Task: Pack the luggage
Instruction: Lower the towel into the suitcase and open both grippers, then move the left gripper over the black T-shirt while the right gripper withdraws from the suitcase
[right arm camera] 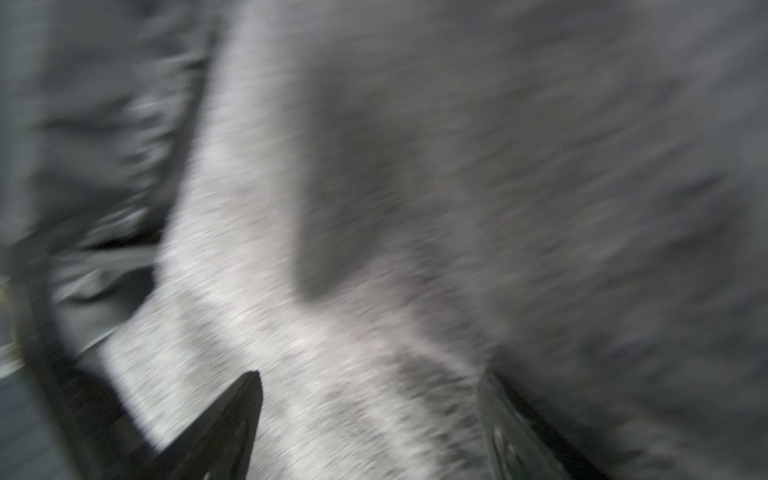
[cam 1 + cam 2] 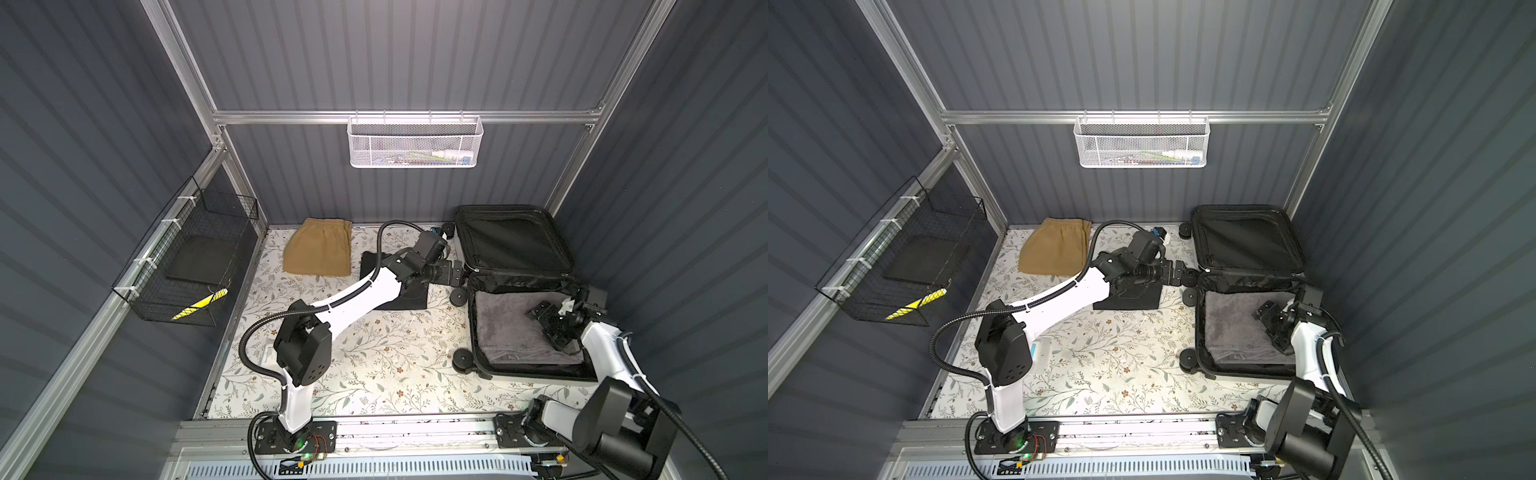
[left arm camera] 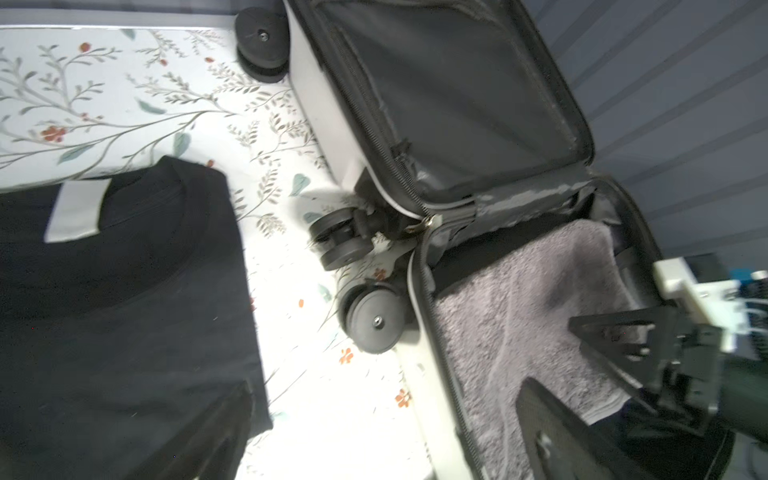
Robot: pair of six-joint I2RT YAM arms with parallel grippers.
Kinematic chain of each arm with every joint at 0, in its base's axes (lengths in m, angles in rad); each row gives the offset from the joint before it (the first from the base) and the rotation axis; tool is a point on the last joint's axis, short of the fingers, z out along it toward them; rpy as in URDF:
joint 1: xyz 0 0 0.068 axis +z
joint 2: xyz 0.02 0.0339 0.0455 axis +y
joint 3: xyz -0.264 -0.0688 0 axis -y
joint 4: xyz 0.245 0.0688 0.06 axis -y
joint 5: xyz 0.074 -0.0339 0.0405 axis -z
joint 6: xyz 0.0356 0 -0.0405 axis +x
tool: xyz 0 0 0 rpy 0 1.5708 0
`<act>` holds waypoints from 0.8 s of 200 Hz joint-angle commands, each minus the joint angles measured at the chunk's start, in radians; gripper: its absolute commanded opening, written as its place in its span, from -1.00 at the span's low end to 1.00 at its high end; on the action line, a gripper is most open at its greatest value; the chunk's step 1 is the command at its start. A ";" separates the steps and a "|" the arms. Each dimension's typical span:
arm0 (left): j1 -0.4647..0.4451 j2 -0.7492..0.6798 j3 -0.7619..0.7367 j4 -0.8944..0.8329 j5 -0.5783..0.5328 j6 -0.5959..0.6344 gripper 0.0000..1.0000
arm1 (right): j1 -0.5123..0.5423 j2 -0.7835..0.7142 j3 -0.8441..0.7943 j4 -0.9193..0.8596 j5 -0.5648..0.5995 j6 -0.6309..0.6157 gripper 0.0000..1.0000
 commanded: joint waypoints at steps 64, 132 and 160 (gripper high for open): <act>0.139 -0.211 -0.242 -0.087 0.013 0.054 0.99 | 0.368 0.119 0.118 0.167 -0.044 0.194 0.64; 0.201 -0.281 -0.352 -0.078 0.016 0.051 0.99 | 0.443 0.308 0.183 0.317 -0.063 0.280 0.63; 0.202 -0.283 -0.357 -0.074 0.016 0.054 0.99 | 0.443 0.293 0.173 0.320 -0.069 0.274 0.64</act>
